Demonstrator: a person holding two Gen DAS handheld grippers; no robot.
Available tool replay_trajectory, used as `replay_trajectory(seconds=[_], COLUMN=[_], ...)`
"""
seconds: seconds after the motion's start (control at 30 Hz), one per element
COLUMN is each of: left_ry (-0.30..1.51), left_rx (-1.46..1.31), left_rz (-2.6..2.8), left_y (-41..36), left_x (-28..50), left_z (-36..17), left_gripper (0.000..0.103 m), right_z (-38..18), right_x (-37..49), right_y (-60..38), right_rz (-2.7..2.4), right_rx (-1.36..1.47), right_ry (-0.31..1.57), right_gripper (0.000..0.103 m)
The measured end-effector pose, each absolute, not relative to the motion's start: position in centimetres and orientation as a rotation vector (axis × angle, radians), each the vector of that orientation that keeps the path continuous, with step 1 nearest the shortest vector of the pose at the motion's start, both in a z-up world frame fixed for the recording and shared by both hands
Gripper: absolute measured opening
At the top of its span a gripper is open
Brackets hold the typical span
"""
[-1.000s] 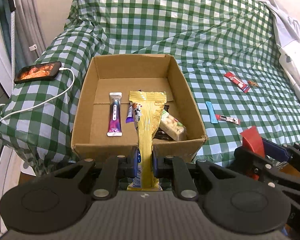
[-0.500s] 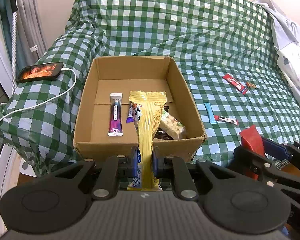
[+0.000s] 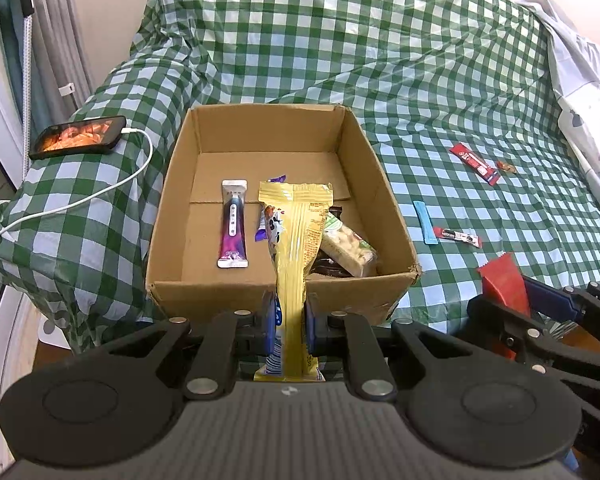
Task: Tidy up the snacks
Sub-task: 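Carry the yellow bar and red candy packet over the box with both tools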
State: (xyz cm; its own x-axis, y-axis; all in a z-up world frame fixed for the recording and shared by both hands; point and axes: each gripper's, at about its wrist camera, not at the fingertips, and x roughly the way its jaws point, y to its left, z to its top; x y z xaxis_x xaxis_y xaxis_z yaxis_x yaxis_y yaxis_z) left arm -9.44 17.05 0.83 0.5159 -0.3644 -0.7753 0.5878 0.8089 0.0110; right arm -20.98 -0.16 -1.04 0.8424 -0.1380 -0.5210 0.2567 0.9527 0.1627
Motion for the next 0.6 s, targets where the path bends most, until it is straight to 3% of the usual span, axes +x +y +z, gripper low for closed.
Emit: replay_trajectory(seconds=[0.6], left_ry=[0.907], left_rx=[0.281], left_rz=[-0.567], left_y=[16.7], left_x=[-6.9], left_z=[-1.1], left_gripper=[0.016], right_z=[-2.0], right_x=[-18.5], right_y=[0.0], right_rz=[-0.201], right_rx=[0.217], right_ry=[0.61], right_gripper=[0.044])
